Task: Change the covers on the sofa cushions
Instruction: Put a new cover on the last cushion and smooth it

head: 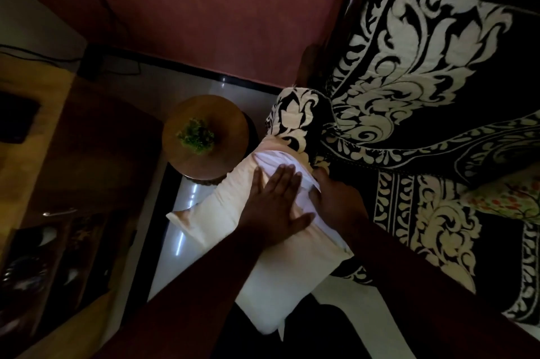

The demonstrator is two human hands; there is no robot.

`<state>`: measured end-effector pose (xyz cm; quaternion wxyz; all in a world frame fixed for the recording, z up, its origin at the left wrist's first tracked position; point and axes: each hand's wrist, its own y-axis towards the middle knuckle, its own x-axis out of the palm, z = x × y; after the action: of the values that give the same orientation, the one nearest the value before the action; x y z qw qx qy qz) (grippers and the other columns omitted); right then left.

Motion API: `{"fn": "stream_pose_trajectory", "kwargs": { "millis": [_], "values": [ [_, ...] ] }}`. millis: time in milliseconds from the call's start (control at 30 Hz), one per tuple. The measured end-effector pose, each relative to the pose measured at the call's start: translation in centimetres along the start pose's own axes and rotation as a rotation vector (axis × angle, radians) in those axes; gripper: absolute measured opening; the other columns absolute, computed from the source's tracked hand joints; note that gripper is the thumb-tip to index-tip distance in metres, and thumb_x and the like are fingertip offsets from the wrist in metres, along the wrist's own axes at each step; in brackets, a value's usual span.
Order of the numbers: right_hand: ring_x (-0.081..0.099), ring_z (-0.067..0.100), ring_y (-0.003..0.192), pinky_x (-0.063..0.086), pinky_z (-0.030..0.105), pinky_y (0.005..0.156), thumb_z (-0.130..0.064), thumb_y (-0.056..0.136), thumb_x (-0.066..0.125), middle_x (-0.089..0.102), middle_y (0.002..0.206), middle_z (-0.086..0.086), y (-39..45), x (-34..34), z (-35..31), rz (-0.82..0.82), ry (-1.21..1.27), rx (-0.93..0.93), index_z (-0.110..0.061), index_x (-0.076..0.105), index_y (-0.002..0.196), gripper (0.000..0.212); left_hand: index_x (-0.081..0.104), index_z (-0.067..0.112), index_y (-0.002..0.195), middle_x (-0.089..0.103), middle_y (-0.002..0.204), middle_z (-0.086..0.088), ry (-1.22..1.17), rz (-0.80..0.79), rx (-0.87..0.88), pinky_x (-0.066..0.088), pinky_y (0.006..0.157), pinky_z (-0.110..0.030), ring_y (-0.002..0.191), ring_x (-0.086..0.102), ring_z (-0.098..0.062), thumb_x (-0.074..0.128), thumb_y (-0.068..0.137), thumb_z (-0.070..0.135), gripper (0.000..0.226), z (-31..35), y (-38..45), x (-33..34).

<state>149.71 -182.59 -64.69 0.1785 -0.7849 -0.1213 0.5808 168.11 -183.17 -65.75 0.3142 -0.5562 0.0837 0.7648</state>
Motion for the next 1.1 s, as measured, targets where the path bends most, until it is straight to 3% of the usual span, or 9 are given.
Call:
{"fn": "stream_pose_trajectory", "kwargs": {
  "millis": [100, 233, 367, 433, 567, 667, 767, 967, 1100],
  "values": [
    [0.069, 0.034, 0.083, 0.049, 0.037, 0.067, -0.049, 0.1, 0.041, 0.07, 0.092, 0.009, 1.2, 0.3, -0.9, 0.052, -0.072, 0.027, -0.022, 0.053, 0.11, 0.032, 0.027, 0.013, 0.159, 0.02, 0.167, -0.01, 0.051, -0.104, 0.069, 0.004, 0.122, -0.061, 0.156, 0.007, -0.022, 0.029, 0.094, 0.077, 0.091, 0.1, 0.6, 0.4],
    [0.068, 0.034, 0.099, 0.05, 0.038, 0.082, -0.051, 0.104, 0.037, 0.072, 0.105, 0.012, 4.8, -0.5, -0.4, 0.002, -0.035, 0.092, -0.02, 0.063, 0.113, 0.042, 0.02, 0.013, 0.16, 0.014, 0.168, -0.011, 0.045, -0.217, 0.077, -0.007, 0.124, -0.051, 0.156, 0.004, -0.024, 0.021, 0.09, 0.082, 0.099, 0.6, 1.2, 1.3],
    [0.067, 0.032, 0.086, 0.053, 0.039, 0.071, -0.044, 0.101, 0.046, 0.07, 0.092, 0.007, 4.0, 0.1, -3.5, -0.061, 0.01, -0.349, -0.021, 0.064, 0.098, 0.03, 0.014, 0.016, 0.161, 0.018, 0.167, -0.01, 0.144, -0.429, 0.006, -0.008, 0.123, -0.052, 0.155, 0.008, -0.029, 0.017, 0.089, 0.077, 0.095, -0.8, 3.2, 0.8],
    [0.068, 0.031, 0.077, 0.05, 0.037, 0.061, -0.042, 0.1, 0.046, 0.069, 0.084, 0.005, 2.1, 0.8, -3.9, -0.028, 0.029, -0.412, -0.02, 0.063, 0.089, 0.03, 0.008, 0.015, 0.161, 0.009, 0.168, -0.012, 0.196, -0.509, -0.021, -0.008, 0.124, -0.051, 0.155, 0.001, -0.031, 0.026, 0.099, 0.061, 0.08, -1.6, 3.8, 0.2],
    [0.067, 0.034, 0.086, 0.047, 0.039, 0.067, -0.044, 0.104, 0.038, 0.07, 0.093, 0.009, 2.6, 1.7, -3.0, -0.045, 0.005, -0.294, -0.02, 0.061, 0.099, 0.034, 0.019, 0.014, 0.16, 0.021, 0.165, -0.016, 0.164, -0.458, -0.076, -0.005, 0.124, -0.051, 0.154, 0.007, -0.034, 0.03, 0.1, 0.055, 0.073, -0.9, 4.2, 0.6],
    [0.066, 0.037, 0.089, 0.049, 0.041, 0.072, -0.041, 0.103, 0.045, 0.069, 0.092, 0.013, 4.4, 1.1, -1.4, -0.001, 0.108, -0.067, -0.02, 0.058, 0.106, 0.025, 0.043, 0.019, 0.151, 0.042, 0.157, -0.007, -0.024, -0.165, -0.007, 0.006, 0.124, -0.051, 0.151, 0.025, -0.024, 0.041, 0.094, 0.067, 0.074, -1.0, 3.1, 1.1],
    [0.067, 0.034, 0.082, 0.051, 0.04, 0.068, -0.043, 0.099, 0.048, 0.068, 0.086, 0.007, 3.9, 0.8, -0.5, 0.025, 0.24, -0.055, -0.026, 0.05, 0.104, 0.018, 0.045, 0.021, 0.152, 0.036, 0.162, -0.003, -0.102, 0.086, 0.116, 0.014, 0.124, -0.051, 0.153, 0.021, -0.016, 0.041, 0.098, 0.067, 0.071, -2.8, 0.3, 0.8],
    [0.068, 0.03, 0.094, 0.054, 0.039, 0.079, -0.038, 0.102, 0.049, 0.073, 0.103, 0.005, 2.2, 1.2, -2.8, 0.159, 0.278, -0.039, -0.024, 0.064, 0.12, 0.026, 0.032, 0.013, 0.157, 0.025, 0.166, -0.005, -0.014, -0.102, 0.174, 0.008, 0.126, -0.048, 0.156, 0.011, -0.016, 0.025, 0.099, 0.071, 0.083, -3.3, -0.8, 1.3],
    [0.07, 0.033, 0.083, 0.052, 0.038, 0.07, -0.029, 0.097, 0.049, 0.073, 0.093, 0.008, 1.8, 0.6, -4.5, 0.174, 0.13, -0.199, -0.017, 0.072, 0.107, 0.028, 0.026, 0.013, 0.159, 0.027, 0.164, -0.011, 0.098, -0.303, 0.078, -0.003, 0.125, -0.049, 0.155, 0.012, -0.027, 0.0, 0.085, 0.07, 0.096, -3.6, 2.2, 2.2]
  ]
}}
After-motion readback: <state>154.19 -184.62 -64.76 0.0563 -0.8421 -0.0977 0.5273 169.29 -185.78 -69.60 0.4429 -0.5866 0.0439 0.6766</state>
